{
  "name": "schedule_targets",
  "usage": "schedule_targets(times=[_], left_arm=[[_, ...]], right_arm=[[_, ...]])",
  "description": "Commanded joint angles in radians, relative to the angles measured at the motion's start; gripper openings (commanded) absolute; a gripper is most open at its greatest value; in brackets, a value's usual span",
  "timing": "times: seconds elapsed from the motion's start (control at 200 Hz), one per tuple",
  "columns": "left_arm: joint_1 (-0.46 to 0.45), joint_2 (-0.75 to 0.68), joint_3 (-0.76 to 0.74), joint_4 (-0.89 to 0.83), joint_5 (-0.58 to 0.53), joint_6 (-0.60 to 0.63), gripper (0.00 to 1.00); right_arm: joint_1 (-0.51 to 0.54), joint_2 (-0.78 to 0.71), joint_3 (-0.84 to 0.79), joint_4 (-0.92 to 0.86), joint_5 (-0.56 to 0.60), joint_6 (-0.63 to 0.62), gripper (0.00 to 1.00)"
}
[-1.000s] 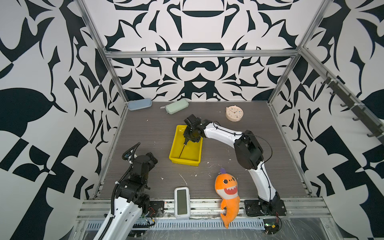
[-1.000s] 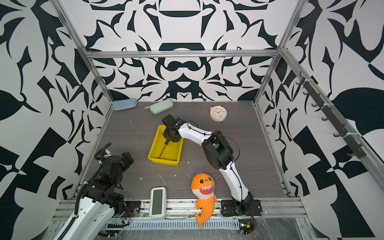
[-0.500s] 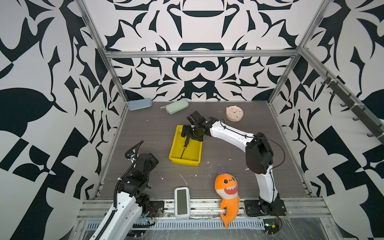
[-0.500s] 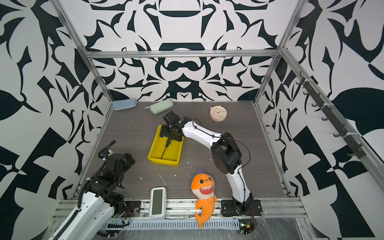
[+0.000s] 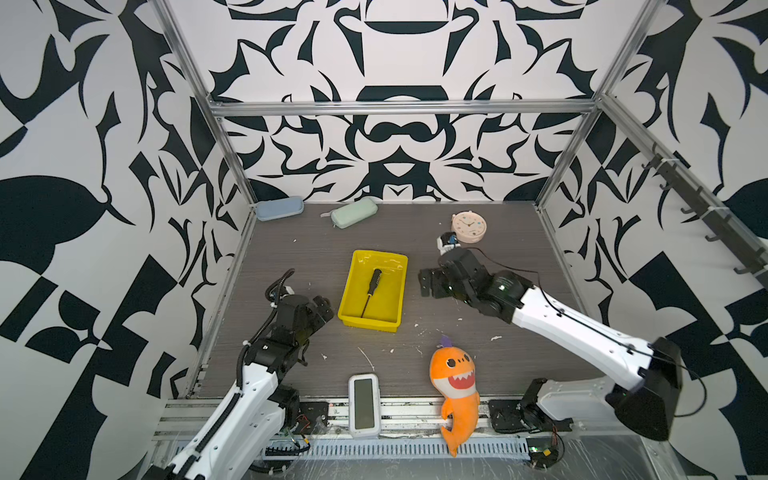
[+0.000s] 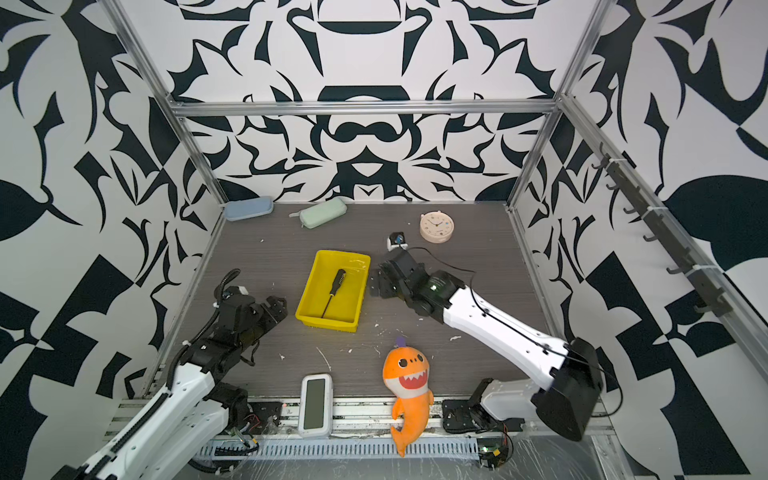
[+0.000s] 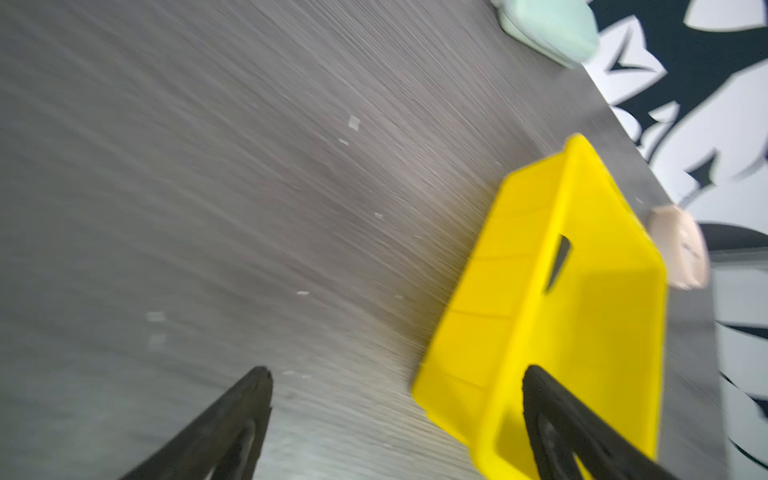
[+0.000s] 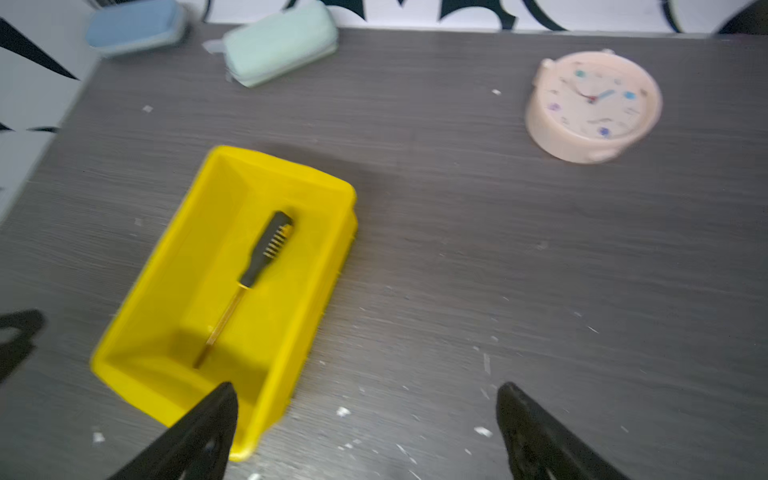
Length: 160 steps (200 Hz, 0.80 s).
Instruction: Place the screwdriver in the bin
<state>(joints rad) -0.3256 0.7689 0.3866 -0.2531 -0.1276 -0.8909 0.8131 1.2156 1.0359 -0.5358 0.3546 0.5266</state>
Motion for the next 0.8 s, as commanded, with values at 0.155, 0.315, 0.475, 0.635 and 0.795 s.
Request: schedule_targets(times=[0.155,0.315,0.475,0.635,0.795], left_arm=[[-0.004,0.260,0.055,0.317,0.273,-0.093,0.93],[-0.031,0.281,0.072,0.348,0.287,-0.124,0.93],[-0.082,0.302,0.064,0.421,0.255,-0.202,0.92],[-0.148,0.371,0.085,0.446,0.233,-0.244,0.93],[-0.174,0.378,0.116,0.392,0.200,-0.252,0.93]], right_arm=[[-0.001,-0.397,-0.350,0.061,0.170,0.004,0.98],[-0.001,-0.527,-0.439,0.124,0.208,0.016,0.97],[-0.001,-0.511,-0.409,0.072,0.250,-0.029,0.97],[0.000,-0.485,-0.373,0.018,0.274,-0.064,0.98],[0.000,-0.487,-0.387,0.042,0.328,-0.083,1.00]])
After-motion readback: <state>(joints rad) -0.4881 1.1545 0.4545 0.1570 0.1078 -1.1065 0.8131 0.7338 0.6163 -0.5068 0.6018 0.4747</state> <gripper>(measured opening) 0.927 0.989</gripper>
